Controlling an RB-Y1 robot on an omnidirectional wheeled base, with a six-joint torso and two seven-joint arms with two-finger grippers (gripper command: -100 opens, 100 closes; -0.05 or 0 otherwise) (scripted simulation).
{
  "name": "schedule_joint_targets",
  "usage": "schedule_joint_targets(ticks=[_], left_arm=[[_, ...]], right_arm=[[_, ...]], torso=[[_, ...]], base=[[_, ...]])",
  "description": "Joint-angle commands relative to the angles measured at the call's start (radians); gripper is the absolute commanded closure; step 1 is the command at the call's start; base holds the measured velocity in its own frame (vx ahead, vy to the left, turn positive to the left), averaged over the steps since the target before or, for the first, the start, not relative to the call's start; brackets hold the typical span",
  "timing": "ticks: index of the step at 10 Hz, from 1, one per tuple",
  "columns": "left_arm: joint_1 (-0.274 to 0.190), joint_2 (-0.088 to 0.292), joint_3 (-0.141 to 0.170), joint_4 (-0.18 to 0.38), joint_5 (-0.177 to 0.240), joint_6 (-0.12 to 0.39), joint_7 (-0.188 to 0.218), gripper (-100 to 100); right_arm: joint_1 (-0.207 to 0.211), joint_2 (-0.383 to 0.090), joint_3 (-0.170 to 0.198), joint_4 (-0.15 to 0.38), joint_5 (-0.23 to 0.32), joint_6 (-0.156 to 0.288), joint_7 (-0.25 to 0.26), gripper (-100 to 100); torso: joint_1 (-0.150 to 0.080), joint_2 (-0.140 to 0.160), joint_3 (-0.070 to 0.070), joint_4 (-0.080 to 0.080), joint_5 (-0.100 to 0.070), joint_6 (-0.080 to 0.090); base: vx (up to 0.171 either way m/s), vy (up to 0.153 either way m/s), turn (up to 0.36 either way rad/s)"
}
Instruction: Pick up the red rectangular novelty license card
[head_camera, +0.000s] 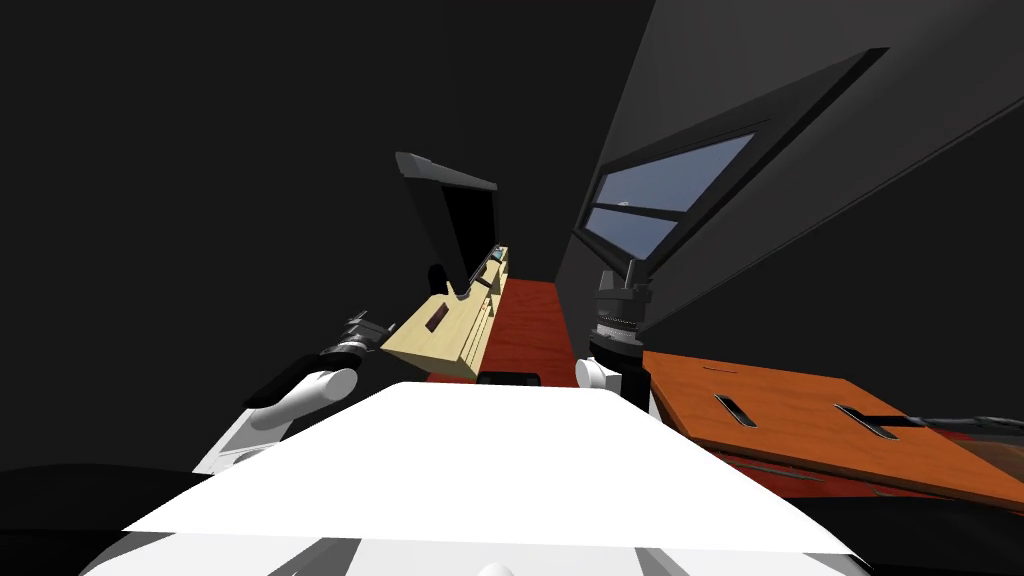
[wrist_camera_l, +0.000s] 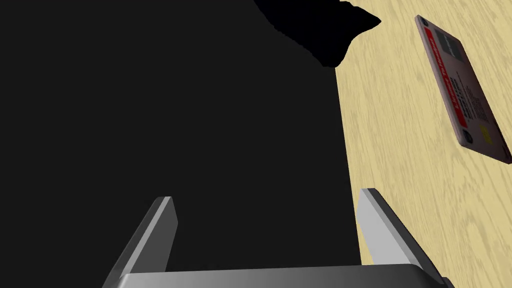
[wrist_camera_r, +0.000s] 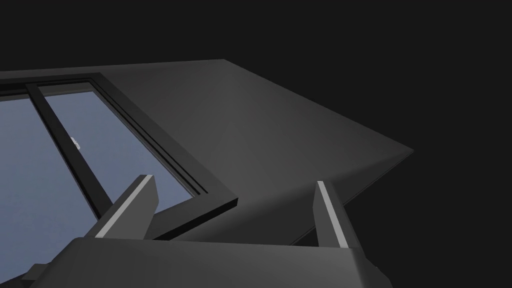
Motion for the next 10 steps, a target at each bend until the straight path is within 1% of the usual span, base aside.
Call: schedule_joint_targets(ticks=[1,2,3,4,5,6,7,8,9,10], left_arm=[[0.011,0.016,0.024,0.026,0.035,0.050,0.023,-100],[0.011,0.016,0.024,0.026,0.035,0.078,0.023,-100],[0.024,0.030,0.043,0.055,0.067,0.106,0.043,-100],[0.024,0.030,0.043,0.055,0.067,0.137,0.043,-100],[0.024,0.030,0.043,0.055,0.067,0.144,0.043,-100],[0.037,0.044,0.061,0.084,0.100,0.189,0.063,-100],[0.037,0.044,0.061,0.084,0.100,0.205,0.063,-100],[0.051,0.058,0.077,0.113,0.131,0.244,0.081,-100],[0.051,0.058,0.077,0.113,0.131,0.259,0.081,-100],[0.051,0.058,0.077,0.113,0.131,0.266,0.081,-100]], right_arm=[[0.000,0.000,0.000,0.000,0.000,0.000,0.000,0],[0.000,0.000,0.000,0.000,0.000,0.000,0.000,0],[0.000,0.000,0.000,0.000,0.000,0.000,0.000,0],[0.000,0.000,0.000,0.000,0.000,0.000,0.000,0],[0.000,0.000,0.000,0.000,0.000,0.000,0.000,0],[0.000,0.000,0.000,0.000,0.000,0.000,0.000,0],[0.000,0.000,0.000,0.000,0.000,0.000,0.000,0],[0.000,0.000,0.000,0.000,0.000,0.000,0.000,0],[0.000,0.000,0.000,0.000,0.000,0.000,0.000,0],[0.000,0.000,0.000,0.000,0.000,0.000,0.000,0]], torso=[[0.000,0.000,0.000,0.000,0.000,0.000],[0.000,-0.001,0.000,0.000,0.000,0.000],[0.000,-0.001,-0.001,0.000,0.000,0.000],[0.000,-0.003,-0.001,0.000,0.000,0.000],[0.001,-0.003,-0.001,-0.001,0.000,0.000],[0.001,0.000,0.000,0.000,0.000,0.000],[0.001,-0.002,-0.001,0.000,0.000,0.000],[0.001,-0.002,-0.001,0.000,0.000,0.000],[0.000,-0.005,-0.003,-0.001,0.000,0.000],[-0.001,-0.004,-0.003,-0.001,0.000,0.000]], base=[[0.079,-0.038,-0.032],[0.089,-0.037,-0.011],[0.119,-0.033,-0.036],[0.106,-0.023,-0.012],[0.053,-0.014,0.003],[0.100,-0.024,-0.038],[0.109,-0.021,-0.018],[0.155,-0.045,-0.042],[0.136,-0.039,-0.011],[0.048,-0.008,0.002]])
